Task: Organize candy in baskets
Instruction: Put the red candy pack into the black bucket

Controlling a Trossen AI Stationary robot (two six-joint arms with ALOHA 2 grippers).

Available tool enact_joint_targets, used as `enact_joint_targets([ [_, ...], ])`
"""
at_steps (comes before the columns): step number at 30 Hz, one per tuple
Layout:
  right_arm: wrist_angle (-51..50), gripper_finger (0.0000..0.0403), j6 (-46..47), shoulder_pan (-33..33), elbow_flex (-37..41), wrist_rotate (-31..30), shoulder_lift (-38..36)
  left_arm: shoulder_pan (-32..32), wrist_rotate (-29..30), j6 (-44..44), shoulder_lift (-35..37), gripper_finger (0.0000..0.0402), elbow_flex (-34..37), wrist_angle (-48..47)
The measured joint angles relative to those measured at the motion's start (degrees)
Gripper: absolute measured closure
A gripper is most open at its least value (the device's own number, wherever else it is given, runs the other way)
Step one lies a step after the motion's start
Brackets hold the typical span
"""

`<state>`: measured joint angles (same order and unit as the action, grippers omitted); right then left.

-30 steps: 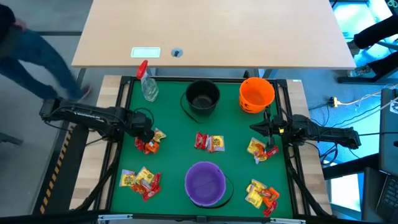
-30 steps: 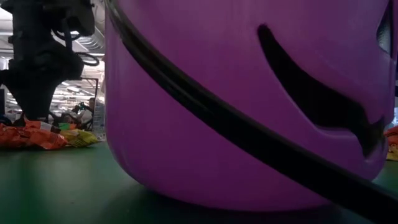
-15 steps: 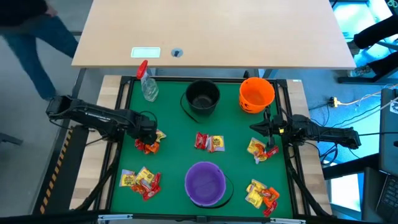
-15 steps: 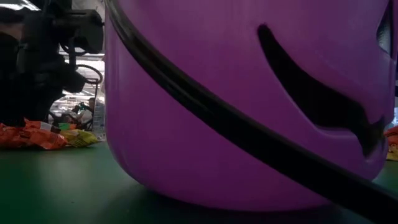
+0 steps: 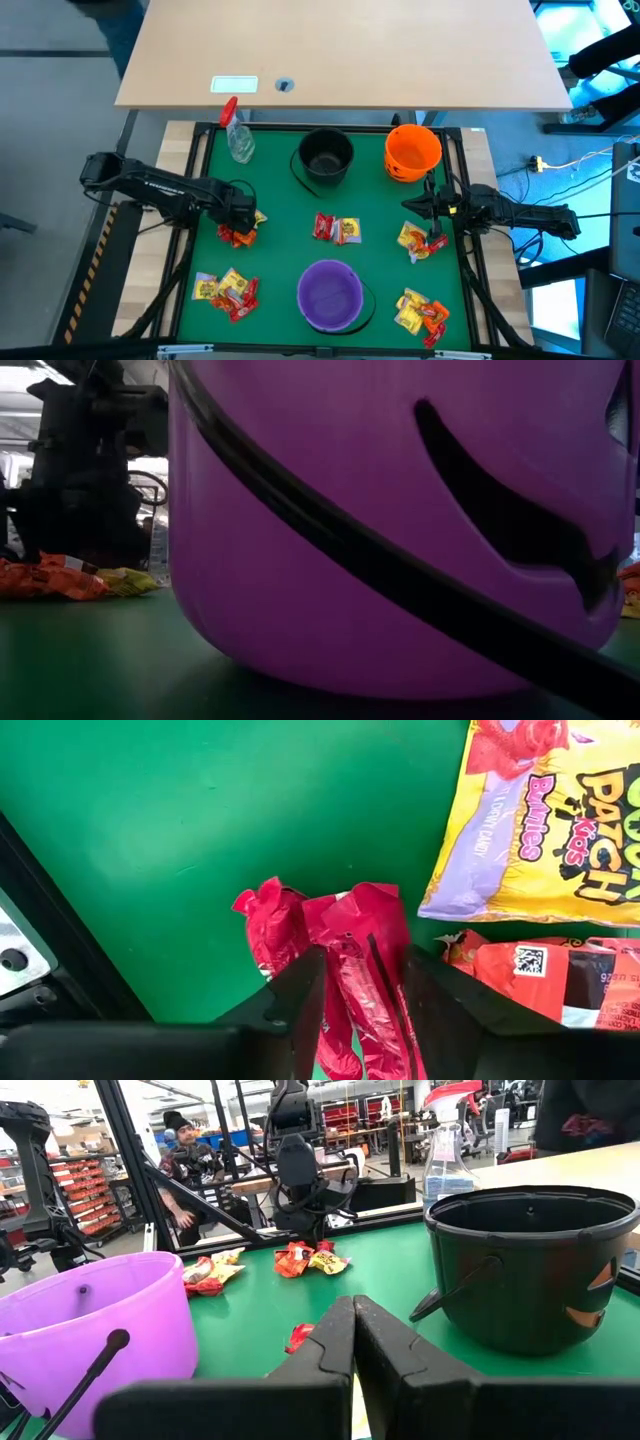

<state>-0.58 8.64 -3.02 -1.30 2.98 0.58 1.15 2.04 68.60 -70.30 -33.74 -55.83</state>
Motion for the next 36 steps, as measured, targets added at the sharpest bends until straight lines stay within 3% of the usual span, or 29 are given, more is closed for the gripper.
enact_joint_targets([
  [8, 0.0, 0.0393, 0.0, 0.0, 0.0, 0.0, 0.0, 0.0, -0.1, -1.0, 0.0, 0.0388, 0.0, 0.0],
  [15, 0.0, 0.0393, 0.0, 0.0, 0.0, 0.0, 0.0, 0.0, 0.4, -2.7, 0.0, 0.0399, -2.7, -2.0],
  [20, 0.0, 0.0393, 0.0, 0.0, 0.0, 0.0, 0.0, 0.0, 6.8, -5.3, 0.0, 0.0401, -10.8, -8.1],
  [27, 0.0, 0.0393, 0.0, 0.0, 0.0, 0.0, 0.0, 0.0, 23.3, -13.7, 0.0, 0.0401, -23.8, -11.5],
  [31, 0.0, 0.0393, 0.0, 0.0, 0.0, 0.0, 0.0, -0.7, 31.5, -24.1, 0.1, 0.0401, -26.4, -1.4],
  [36, 0.0, 0.0393, 0.0, 0.0, 0.0, 0.0, 0.0, -5.0, 31.9, -43.9, -0.7, 0.0401, -26.0, 22.0],
])
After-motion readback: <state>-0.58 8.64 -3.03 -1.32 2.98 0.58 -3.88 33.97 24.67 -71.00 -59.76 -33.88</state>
